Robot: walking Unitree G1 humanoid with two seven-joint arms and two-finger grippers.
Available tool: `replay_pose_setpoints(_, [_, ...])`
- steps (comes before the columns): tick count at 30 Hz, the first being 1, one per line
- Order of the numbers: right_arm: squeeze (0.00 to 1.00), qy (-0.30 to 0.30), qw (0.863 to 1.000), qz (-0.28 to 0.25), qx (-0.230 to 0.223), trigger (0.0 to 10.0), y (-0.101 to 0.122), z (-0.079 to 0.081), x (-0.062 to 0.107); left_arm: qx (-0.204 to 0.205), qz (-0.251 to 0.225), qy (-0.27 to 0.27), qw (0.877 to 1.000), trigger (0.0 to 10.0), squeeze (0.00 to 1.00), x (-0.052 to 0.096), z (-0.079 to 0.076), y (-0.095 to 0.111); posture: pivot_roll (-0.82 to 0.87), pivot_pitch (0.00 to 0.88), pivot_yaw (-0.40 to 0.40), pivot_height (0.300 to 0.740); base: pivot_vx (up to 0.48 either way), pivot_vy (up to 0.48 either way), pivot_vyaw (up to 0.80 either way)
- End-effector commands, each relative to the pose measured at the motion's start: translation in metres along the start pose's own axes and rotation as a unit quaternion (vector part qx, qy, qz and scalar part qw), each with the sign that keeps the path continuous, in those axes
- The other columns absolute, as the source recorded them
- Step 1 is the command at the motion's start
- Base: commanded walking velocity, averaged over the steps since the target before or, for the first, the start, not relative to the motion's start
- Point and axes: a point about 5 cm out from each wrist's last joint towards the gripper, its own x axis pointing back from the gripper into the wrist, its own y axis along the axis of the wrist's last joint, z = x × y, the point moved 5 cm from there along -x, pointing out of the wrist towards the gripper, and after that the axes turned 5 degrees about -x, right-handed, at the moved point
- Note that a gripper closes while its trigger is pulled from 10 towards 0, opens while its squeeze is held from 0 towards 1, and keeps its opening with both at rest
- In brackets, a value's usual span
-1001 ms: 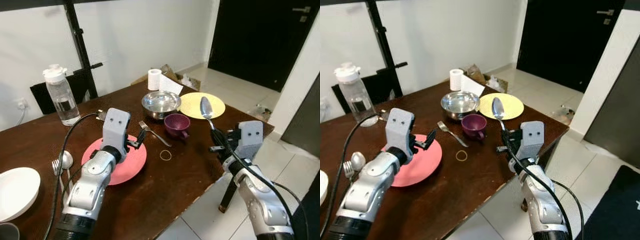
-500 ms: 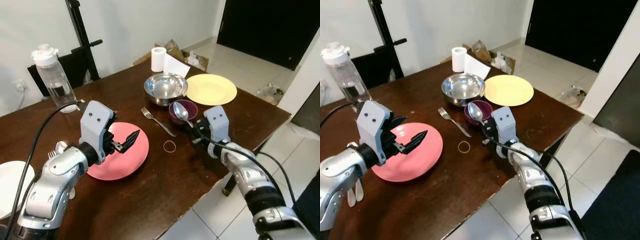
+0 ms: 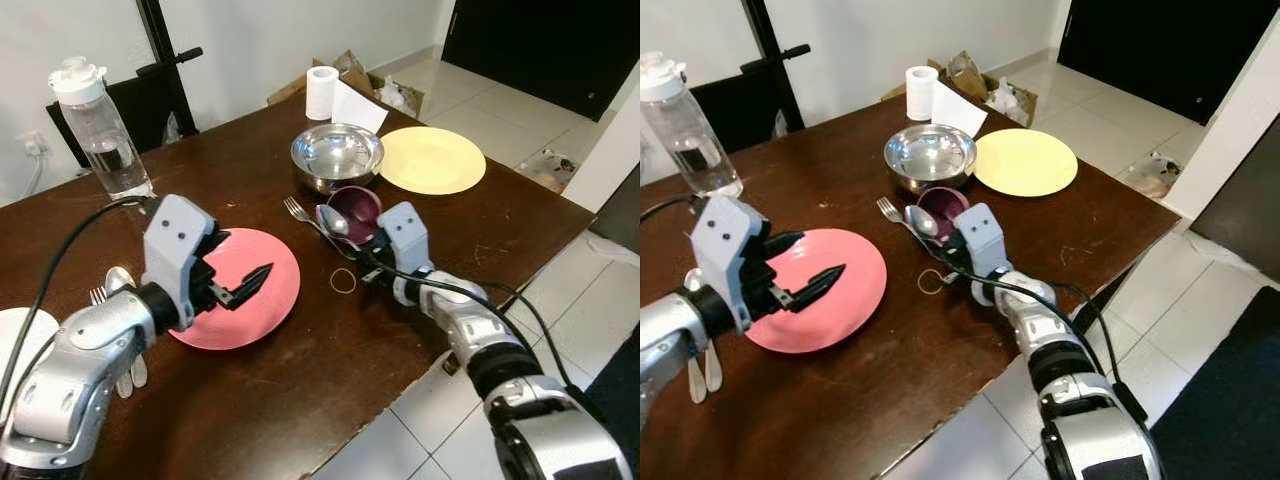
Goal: Setting the table
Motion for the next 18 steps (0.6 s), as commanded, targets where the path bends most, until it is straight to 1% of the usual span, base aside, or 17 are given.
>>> replay_pose_setpoints(1, [0.0,0.012,1.0,-0.011,0.011,10.0,0.007,0.005,-0.004,0.001,0.01,0.0,1.0,10.0,0.0,0.006,-0.001,-0.003,0.09,0.215,0.09,0.74,0.0,0.0,0.0])
replay_pose_setpoints(3, [0.0,0.012,1.0,-0.015,0.012,10.0,0.009,0.005,-0.005,0.002,0.011,0.0,1.0,10.0,0.0,0.006,-0.002,-0.003,0.09,0.213,0.086,0.74,0.0,0.0,0.0])
replay_pose_setpoints(4, [0.0,0.014,0.999,-0.035,0.014,10.0,0.019,0.007,-0.007,0.003,0.013,0.001,1.0,10.0,0.0,0.007,-0.003,-0.004,0.09,0.212,0.085,0.74,0.0,0.0,0.0])
replay_pose_setpoints(5, [0.0,0.014,0.999,-0.035,0.014,10.0,0.019,0.007,-0.007,0.003,0.013,0.001,1.0,10.0,0.0,0.007,-0.003,-0.004,0.09,0.212,0.085,0.74,0.0,0.0,0.0])
replay_pose_setpoints(6, [0.0,0.025,0.999,-0.046,0.016,10.0,0.025,0.011,-0.009,0.004,0.014,0.001,1.0,10.0,0.0,0.007,-0.004,-0.005,0.09,0.21,0.085,0.74,0.0,0.0,0.0])
replay_pose_setpoints(7, [0.0,0.029,0.998,-0.045,0.019,10.0,0.026,0.012,-0.01,0.004,0.014,0.001,1.0,10.0,0.0,0.007,-0.004,-0.005,0.09,0.209,0.084,0.74,0.0,0.0,0.0])
replay_pose_setpoints(9, [0.0,0.025,0.999,-0.027,0.028,10.0,0.021,0.013,-0.012,0.006,0.015,0.0,1.0,10.0,0.0,0.006,-0.004,-0.005,0.09,0.208,0.084,0.74,0.0,0.0,0.0])
replay_pose_setpoints(12, [0.0,0.011,0.999,-0.014,0.028,10.0,0.016,0.011,-0.013,0.006,0.015,0.0,1.0,10.0,0.0,0.006,-0.004,-0.005,0.09,0.208,0.084,0.74,0.0,0.0,0.0])
replay_pose_setpoints(13, [0.0,-0.002,1.0,-0.008,0.027,10.0,0.014,0.007,-0.013,0.006,0.016,0.001,1.0,10.0,0.0,0.006,-0.004,-0.005,0.09,0.208,0.084,0.74,0.0,0.0,0.0])
replay_pose_setpoints(14, [0.0,-0.017,1.0,-0.006,0.02,10.0,0.013,0.004,-0.013,0.007,0.017,0.002,1.0,10.0,0.0,0.007,-0.004,-0.004,0.11,0.216,0.084,0.74,0.0,0.0,0.0])
replay_pose_setpoints(16, [0.0,-0.02,1.0,-0.008,0.016,10.0,0.013,0.003,-0.014,0.007,0.017,0.003,1.0,10.0,0.0,0.008,-0.004,-0.004,0.11,0.217,0.085,0.74,0.0,0.0,0.0])
replay_pose_setpoints(18, [0.0,-0.037,0.999,-0.021,-0.002,10.0,0.019,0.001,-0.016,0.007,0.02,0.005,1.0,10.0,0.0,0.009,-0.003,-0.005,0.11,0.219,0.085,0.74,0.0,0.0,0.0])
